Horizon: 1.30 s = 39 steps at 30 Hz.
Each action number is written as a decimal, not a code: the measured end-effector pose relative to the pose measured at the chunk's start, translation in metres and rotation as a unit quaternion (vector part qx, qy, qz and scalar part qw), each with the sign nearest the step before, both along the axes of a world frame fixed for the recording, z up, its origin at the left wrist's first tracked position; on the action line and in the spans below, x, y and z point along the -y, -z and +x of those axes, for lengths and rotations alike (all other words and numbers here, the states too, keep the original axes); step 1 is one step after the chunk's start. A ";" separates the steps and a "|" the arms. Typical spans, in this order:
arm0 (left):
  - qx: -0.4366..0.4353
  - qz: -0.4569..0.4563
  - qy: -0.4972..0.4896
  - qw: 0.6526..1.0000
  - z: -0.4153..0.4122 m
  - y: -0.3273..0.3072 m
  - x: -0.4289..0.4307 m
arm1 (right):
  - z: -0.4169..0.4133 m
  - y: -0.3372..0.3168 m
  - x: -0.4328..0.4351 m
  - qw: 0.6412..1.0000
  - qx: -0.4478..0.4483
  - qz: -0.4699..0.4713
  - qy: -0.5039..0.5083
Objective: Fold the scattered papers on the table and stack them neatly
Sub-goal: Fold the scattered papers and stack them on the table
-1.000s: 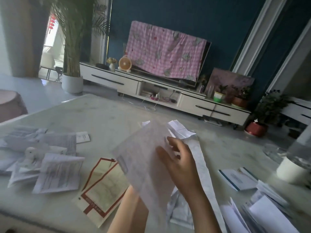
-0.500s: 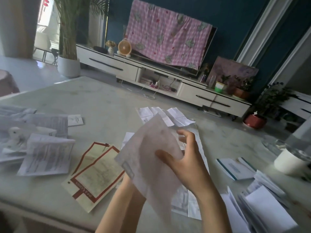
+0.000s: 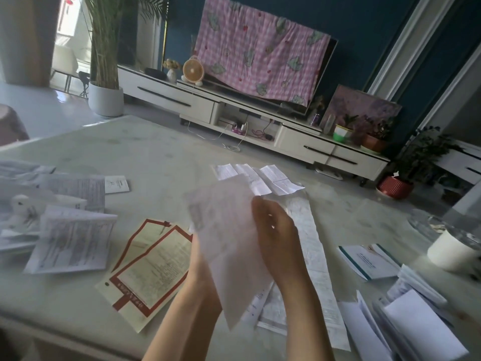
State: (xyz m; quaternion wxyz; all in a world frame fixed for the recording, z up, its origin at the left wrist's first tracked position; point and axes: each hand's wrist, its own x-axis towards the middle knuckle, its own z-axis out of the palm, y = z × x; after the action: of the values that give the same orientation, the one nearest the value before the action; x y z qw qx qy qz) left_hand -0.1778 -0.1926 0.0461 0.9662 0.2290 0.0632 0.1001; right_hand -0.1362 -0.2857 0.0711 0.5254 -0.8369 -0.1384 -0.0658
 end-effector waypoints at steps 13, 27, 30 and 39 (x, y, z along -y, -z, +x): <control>-0.065 0.292 -0.144 0.943 0.005 -0.006 -0.010 | 0.005 -0.009 0.037 0.945 -0.159 0.286 -0.027; -0.093 0.384 -0.065 0.916 0.006 0.005 -0.006 | 0.001 -0.005 0.041 0.975 -0.129 0.178 0.039; -0.087 0.353 -0.024 0.931 0.004 0.003 -0.009 | 0.001 -0.006 0.046 0.970 -0.167 0.176 -0.004; -0.082 0.313 0.028 0.946 0.003 0.003 -0.009 | 0.004 0.003 0.037 0.971 -0.160 0.178 -0.002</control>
State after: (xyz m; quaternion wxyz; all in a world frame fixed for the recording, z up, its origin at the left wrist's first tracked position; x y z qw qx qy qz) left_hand -0.1750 -0.1837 0.0427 0.8397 0.5291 0.1011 0.0689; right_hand -0.1319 -0.3230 0.0684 0.6813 -0.7295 -0.0401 0.0467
